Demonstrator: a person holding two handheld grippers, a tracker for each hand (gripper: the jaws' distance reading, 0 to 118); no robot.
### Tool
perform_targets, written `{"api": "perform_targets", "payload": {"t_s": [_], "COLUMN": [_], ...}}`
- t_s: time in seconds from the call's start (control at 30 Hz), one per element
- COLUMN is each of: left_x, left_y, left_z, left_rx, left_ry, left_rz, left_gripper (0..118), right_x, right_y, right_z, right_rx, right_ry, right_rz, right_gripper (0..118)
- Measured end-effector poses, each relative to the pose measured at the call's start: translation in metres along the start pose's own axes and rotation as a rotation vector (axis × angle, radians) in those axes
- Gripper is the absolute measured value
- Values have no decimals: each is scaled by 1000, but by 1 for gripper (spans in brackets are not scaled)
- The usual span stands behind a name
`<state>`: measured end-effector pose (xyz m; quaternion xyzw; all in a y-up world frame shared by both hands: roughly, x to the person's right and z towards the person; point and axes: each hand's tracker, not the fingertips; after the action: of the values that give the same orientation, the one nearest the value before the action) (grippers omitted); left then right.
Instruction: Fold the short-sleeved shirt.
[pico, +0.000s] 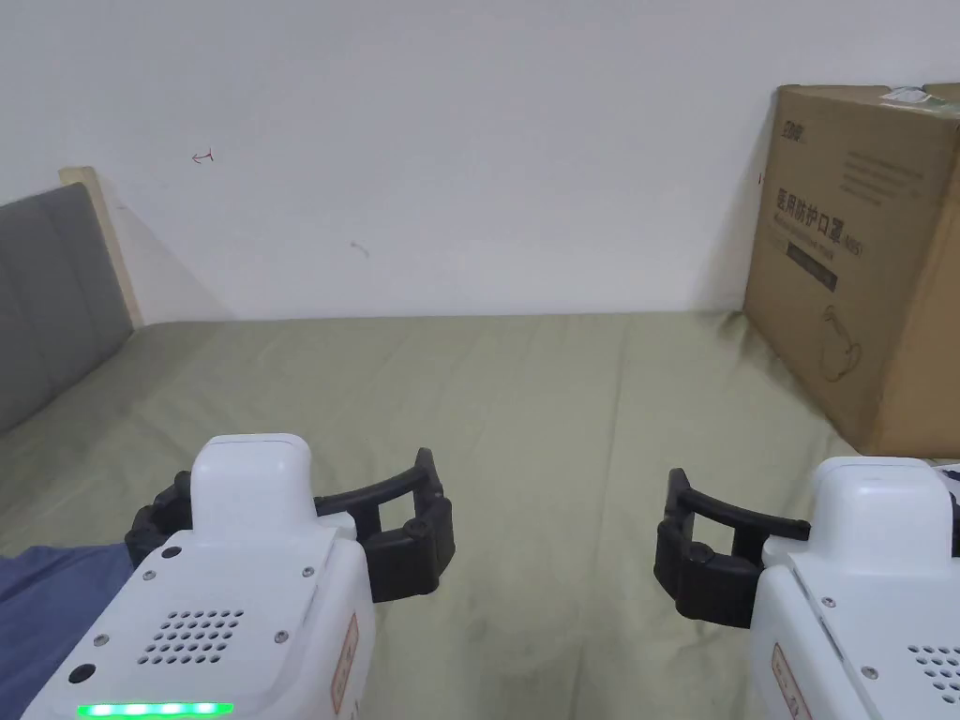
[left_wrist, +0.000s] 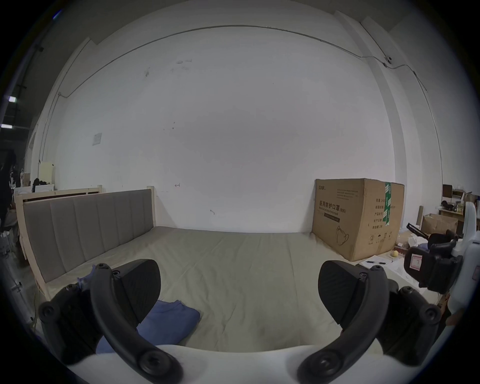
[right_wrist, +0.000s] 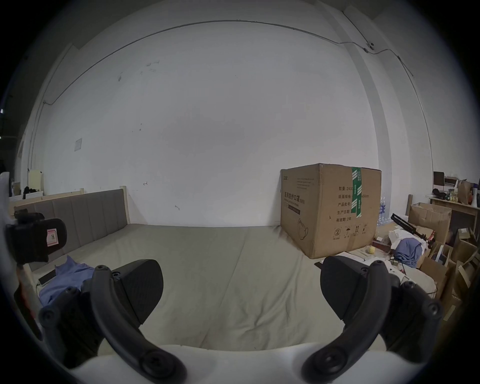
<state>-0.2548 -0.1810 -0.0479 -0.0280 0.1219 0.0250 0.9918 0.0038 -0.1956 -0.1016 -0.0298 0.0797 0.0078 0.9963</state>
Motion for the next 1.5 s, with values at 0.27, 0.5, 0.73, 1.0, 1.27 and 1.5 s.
{"api": "perform_targets", "payload": {"t_s": [0.27,0.5,0.73,1.0,1.27,1.5], "left_x": [7,5,-11,-84,-151,-186], "left_y": [0,-1,6,21,14,-20], "left_z": [-3,-6,-5,23,52,26], "left_rx": [-21,-62,-61,-48,-95,-232], "left_ry": [22,-4,43,301,499,487], "left_rz": [-39,-67,-51,-53,-28,30], "left_gripper": [4,0,0,0,0,0], "right_x": [-2,-2,-17,-94,-172,-198], "right_y": [2,2,11,24,17,-4], "right_z": [-3,-4,-17,-40,-44,-52], "right_rx": [-16,-10,-18,-37,-78,-154], "right_ry": [16,27,106,387,604,639], "right_rz": [-4,-18,-11,-8,-7,42], "right_gripper": [16,0,0,0,0,0]}}
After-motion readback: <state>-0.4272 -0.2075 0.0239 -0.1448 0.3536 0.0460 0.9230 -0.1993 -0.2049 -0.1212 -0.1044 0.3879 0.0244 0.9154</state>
